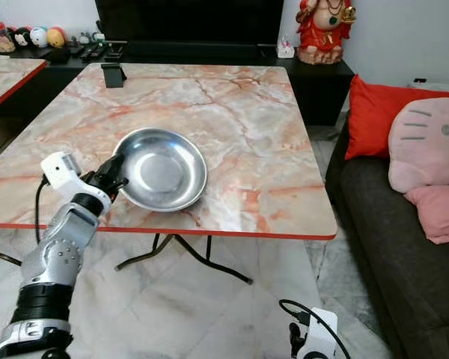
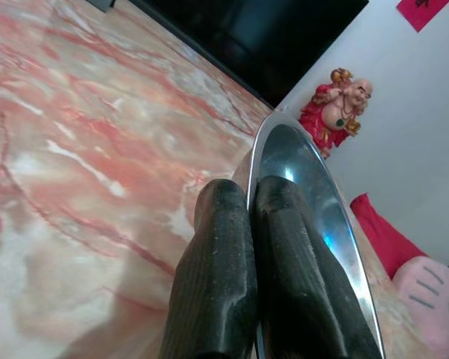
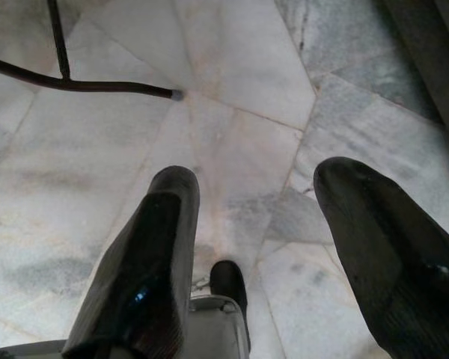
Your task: Setting the table
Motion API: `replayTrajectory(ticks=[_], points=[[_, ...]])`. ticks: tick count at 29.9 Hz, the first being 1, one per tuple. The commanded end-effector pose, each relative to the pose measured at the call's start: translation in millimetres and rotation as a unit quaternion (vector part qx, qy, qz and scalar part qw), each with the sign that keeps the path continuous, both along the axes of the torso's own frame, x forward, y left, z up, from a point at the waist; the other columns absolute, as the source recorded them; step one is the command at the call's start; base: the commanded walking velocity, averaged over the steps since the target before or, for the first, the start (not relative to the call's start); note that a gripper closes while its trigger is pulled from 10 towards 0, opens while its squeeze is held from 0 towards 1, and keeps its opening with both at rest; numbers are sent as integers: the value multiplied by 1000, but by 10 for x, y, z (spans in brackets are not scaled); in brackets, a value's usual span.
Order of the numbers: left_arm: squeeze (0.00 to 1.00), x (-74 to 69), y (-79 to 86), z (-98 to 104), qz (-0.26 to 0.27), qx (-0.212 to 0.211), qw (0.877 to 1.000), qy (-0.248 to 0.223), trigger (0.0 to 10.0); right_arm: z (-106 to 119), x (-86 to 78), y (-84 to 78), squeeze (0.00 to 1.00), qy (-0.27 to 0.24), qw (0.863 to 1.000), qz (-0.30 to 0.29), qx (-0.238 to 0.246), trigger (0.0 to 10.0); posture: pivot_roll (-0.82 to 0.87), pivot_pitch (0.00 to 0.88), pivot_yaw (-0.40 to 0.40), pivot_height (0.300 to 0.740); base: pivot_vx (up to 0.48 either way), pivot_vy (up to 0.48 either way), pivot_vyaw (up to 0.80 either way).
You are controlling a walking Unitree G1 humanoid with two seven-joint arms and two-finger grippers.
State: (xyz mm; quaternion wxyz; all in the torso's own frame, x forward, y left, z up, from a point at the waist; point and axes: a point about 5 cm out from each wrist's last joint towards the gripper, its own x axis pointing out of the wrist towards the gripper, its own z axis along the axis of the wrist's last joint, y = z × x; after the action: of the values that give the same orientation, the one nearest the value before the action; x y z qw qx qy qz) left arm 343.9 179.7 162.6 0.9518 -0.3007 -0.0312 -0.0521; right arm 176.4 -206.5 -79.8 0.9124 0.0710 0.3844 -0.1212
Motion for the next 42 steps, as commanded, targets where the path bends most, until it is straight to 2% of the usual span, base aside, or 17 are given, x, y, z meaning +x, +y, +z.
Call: replayTrajectory(ticks=[1, 5, 9, 23, 42], points=[[0, 23, -22, 73, 3, 6, 1000, -12, 10000, -11, -13, -9, 0, 8, 1000, -2, 7, 10000, 25, 0, 1, 724, 0, 0, -712], [0, 13, -47, 69, 6, 4, 1000, -12, 10000, -7, 6, 31, 0, 5, 1000, 20, 10, 10000, 25, 0, 2, 724, 0, 0, -511], [0, 7, -37, 71, 9, 11, 1000, -10, 10000, -9, 2, 17, 0, 9, 1000, 2, 4, 10000, 28, 0, 3, 724, 0, 0, 0], [0, 18, -27, 152, 17, 12, 1000, -22, 10000, 2, 21, 0, 0, 7, 1000, 2, 3, 10000, 27, 0, 6, 724, 0, 0, 0], [0, 8, -35, 183, 19, 16, 999, -30, 10000, -8, 6, 8, 0, 10, 1000, 2, 8, 10000, 25, 0, 11, 724, 267, 0, -98]])
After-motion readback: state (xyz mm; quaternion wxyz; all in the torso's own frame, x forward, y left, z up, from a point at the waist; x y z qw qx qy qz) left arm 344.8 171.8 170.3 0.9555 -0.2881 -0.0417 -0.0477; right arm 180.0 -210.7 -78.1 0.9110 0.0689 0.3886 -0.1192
